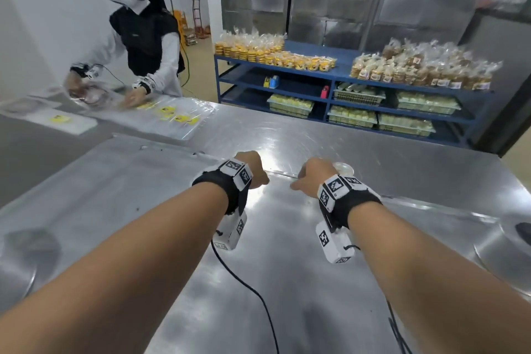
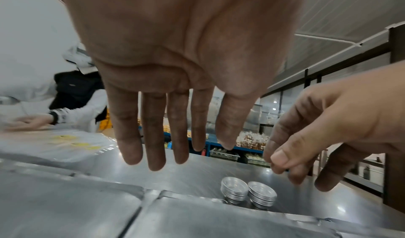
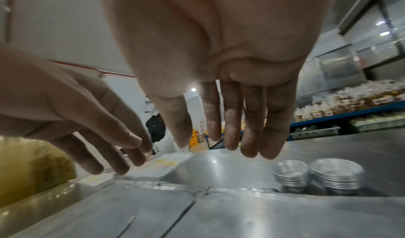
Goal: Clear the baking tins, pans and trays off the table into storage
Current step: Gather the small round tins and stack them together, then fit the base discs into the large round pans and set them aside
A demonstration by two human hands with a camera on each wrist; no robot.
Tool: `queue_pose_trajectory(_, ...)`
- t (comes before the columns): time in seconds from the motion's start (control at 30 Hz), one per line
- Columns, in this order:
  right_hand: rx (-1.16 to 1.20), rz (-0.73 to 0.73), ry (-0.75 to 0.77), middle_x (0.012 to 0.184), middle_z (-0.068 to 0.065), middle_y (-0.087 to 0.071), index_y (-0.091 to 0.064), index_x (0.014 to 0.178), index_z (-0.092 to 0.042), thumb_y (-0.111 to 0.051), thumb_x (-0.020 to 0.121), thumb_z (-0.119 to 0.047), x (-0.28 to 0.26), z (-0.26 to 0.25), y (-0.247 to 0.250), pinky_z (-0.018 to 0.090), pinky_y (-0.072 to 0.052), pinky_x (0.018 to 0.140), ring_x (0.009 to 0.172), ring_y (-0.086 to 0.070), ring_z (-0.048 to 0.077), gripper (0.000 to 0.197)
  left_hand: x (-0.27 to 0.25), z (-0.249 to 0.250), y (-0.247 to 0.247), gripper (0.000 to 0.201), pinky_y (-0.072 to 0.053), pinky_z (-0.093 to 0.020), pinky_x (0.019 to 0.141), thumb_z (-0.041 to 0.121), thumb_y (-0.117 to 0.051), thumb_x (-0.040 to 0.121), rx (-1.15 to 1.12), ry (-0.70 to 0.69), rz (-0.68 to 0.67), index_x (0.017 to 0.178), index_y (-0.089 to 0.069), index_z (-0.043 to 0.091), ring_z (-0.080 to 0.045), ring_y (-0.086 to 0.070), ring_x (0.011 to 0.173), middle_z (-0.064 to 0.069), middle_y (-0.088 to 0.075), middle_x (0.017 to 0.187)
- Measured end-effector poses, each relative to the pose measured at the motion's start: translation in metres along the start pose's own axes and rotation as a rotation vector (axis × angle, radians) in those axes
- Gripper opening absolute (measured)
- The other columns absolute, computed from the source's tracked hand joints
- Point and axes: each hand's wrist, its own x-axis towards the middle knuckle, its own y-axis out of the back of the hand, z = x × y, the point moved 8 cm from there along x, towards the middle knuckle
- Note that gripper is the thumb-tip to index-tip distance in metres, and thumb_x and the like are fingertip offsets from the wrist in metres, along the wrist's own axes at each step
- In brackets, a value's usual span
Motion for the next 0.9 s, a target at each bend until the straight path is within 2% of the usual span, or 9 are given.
queue_pose_trajectory(0.07, -0.017, -0.015, 0.051, 0.093, 0.006, -0.069, -0.069, 0.094, -0.009, -0.076, 0.080, -0.034, -0.021, -0.036, -0.005, 0.027, -0.053, 0.062, 0.078, -0.064, 0.021, 0.030, -0.029, -0.025, 0.018, 0.024, -0.042, -0.024, 0.058, 0.035, -0.069, 0.085, 0.005, 0.004, 0.035, 0.086, -0.072, 0.012, -0.023, -0.059, 0.074, -0.007, -0.070, 0.088)
queue_pose_trajectory(0.2, -0.015, -0.029, 0.175, 0.087, 0.004, -0.065, -0.068, 0.092, -0.013, -0.073, 0.076, -0.031, -0.058, -0.111, -0.024, 0.020, -0.043, 0.049, 0.068, -0.062, 0.018, 0.025, -0.084, -0.087, 0.053, 0.025, -0.044, -0.026, 0.067, 0.030, -0.066, 0.087, -0.031, 0.035, 0.126, 0.094, -0.076, 0.007, -0.028, -0.065, 0.087, -0.012, -0.073, 0.098)
queue_pose_trajectory(0.33, -0.055, -0.070, 0.278, 0.078, 0.004, -0.066, -0.070, 0.080, -0.011, -0.071, 0.076, -0.030, -0.093, -0.195, -0.056, 0.019, -0.041, 0.049, 0.069, -0.061, 0.021, 0.020, -0.138, -0.178, 0.075, 0.012, -0.053, -0.033, 0.075, 0.029, -0.066, 0.084, 0.019, 0.104, 0.203, 0.078, -0.060, 0.020, -0.029, -0.063, 0.084, -0.013, -0.073, 0.098)
queue_pose_trajectory(0.47, -0.020, -0.104, 0.356, 0.080, 0.005, -0.064, -0.066, 0.077, -0.011, -0.073, 0.077, -0.035, -0.120, -0.280, -0.096, 0.028, -0.053, 0.063, 0.074, -0.064, 0.023, 0.024, -0.185, -0.282, 0.087, 0.019, -0.050, -0.031, 0.081, 0.030, -0.067, 0.085, 0.051, 0.221, 0.200, 0.099, -0.070, 0.018, -0.031, -0.064, 0.095, -0.011, -0.069, 0.109)
queue_pose_trajectory(0.57, -0.005, -0.115, 0.411, 0.092, 0.013, -0.070, -0.070, 0.090, -0.002, -0.074, 0.075, -0.030, -0.138, -0.345, -0.128, 0.037, -0.059, 0.071, 0.085, -0.069, 0.030, 0.032, -0.215, -0.359, 0.093, 0.022, -0.051, -0.033, 0.089, 0.030, -0.065, 0.087, 0.066, 0.303, 0.192, 0.104, -0.067, 0.017, -0.031, -0.062, 0.103, -0.011, -0.066, 0.121)
queue_pose_trajectory(0.63, -0.009, -0.139, 0.445, 0.084, 0.012, -0.069, -0.067, 0.080, 0.000, -0.074, 0.073, -0.028, -0.149, -0.384, -0.152, 0.032, -0.055, 0.062, 0.080, -0.069, 0.030, 0.029, -0.234, -0.408, 0.095, 0.033, -0.048, -0.034, 0.097, 0.030, -0.062, 0.090, 0.073, 0.356, 0.198, 0.120, -0.063, 0.017, -0.029, -0.057, 0.119, -0.008, -0.061, 0.128)
queue_pose_trajectory(0.7, -0.004, -0.166, 0.469, 0.078, 0.008, -0.063, -0.062, 0.073, -0.007, -0.074, 0.075, -0.029, -0.157, -0.417, -0.176, 0.027, -0.048, 0.057, 0.075, -0.065, 0.028, 0.025, -0.253, -0.452, 0.093, 0.039, -0.047, -0.036, 0.098, 0.031, -0.059, 0.092, 0.086, 0.410, 0.204, 0.127, -0.057, 0.016, -0.029, -0.055, 0.122, -0.007, -0.061, 0.130)
queue_pose_trajectory(0.8, -0.005, -0.210, 0.498, 0.089, 0.008, -0.065, -0.068, 0.086, -0.007, -0.072, 0.081, -0.030, -0.170, -0.457, -0.209, 0.028, -0.052, 0.065, 0.082, -0.065, 0.026, 0.024, -0.280, -0.507, 0.082, 0.051, -0.046, -0.041, 0.101, 0.034, -0.059, 0.090, 0.119, 0.499, 0.184, 0.136, -0.049, 0.014, -0.034, -0.051, 0.125, -0.011, -0.053, 0.135)
queue_pose_trajectory(0.9, -0.004, -0.220, 0.485, 0.074, 0.003, -0.052, -0.050, 0.069, -0.015, -0.071, 0.080, -0.031, -0.175, -0.485, -0.243, 0.023, -0.041, 0.054, 0.068, -0.056, 0.023, 0.029, -0.304, -0.549, 0.073, 0.057, -0.041, -0.044, 0.103, 0.032, -0.059, 0.089, 0.141, 0.590, 0.168, 0.139, -0.041, 0.011, -0.037, -0.044, 0.128, -0.014, -0.045, 0.139)
